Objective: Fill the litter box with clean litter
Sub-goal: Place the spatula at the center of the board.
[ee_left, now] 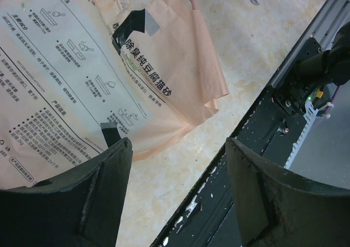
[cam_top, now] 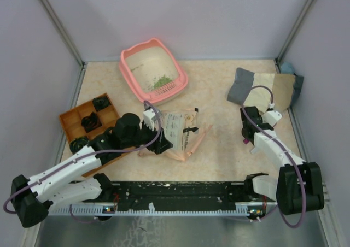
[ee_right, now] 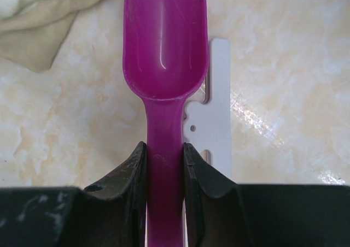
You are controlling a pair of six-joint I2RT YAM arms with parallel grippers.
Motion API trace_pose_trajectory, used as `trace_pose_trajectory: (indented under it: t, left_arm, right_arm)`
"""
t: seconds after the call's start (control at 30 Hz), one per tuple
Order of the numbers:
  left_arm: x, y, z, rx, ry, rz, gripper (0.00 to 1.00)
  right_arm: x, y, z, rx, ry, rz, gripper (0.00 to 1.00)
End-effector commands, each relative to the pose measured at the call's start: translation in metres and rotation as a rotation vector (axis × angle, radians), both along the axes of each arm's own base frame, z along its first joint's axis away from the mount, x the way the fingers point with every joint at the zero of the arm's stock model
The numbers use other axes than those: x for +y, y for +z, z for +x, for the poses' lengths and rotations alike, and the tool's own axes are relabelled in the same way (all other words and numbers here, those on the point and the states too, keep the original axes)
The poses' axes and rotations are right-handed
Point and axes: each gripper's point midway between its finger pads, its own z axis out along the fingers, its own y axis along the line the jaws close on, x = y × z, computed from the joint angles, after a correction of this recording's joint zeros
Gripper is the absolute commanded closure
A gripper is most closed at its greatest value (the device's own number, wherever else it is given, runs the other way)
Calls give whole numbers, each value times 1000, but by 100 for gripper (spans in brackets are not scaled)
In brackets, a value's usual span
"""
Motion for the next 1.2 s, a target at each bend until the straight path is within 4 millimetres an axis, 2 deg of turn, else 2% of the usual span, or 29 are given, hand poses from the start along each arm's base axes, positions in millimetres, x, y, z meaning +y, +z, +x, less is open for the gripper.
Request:
trace_pose_trajectory:
  t: [0.0, 0.17, 0.4, 0.53, 0.73, 0.87, 1.03, 1.17]
  left_arm:
    - [-10, 21, 7, -41, 11, -45, 26]
    - [-14, 18, 7, -38, 10, -38, 26]
    - [-21, 15, 9, -33, 3, -36, 27]
    - [-27, 13, 10, -34, 5, -31, 28]
    - [-39, 10, 11, -52, 20, -26, 29]
    - [-51, 11, 12, -73, 31, -22, 29]
    - [-70, 6, 15, -108, 32, 7, 29]
    - [-91, -2, 16, -140, 29, 88, 30]
  right_arm:
    - [8, -11, 11, -48, -53, 76, 100]
    - [30, -33, 14, -20, 4, 133, 100]
    - [53, -52, 11, 30, 26, 165, 80]
    - [52, -52, 10, 46, 23, 154, 68]
    - [50, -30, 13, 12, 64, 132, 52]
    - [49, -13, 12, -3, 103, 119, 37]
    - [46, 19, 11, -56, 149, 94, 34]
    - [54, 48, 18, -118, 254, 90, 34]
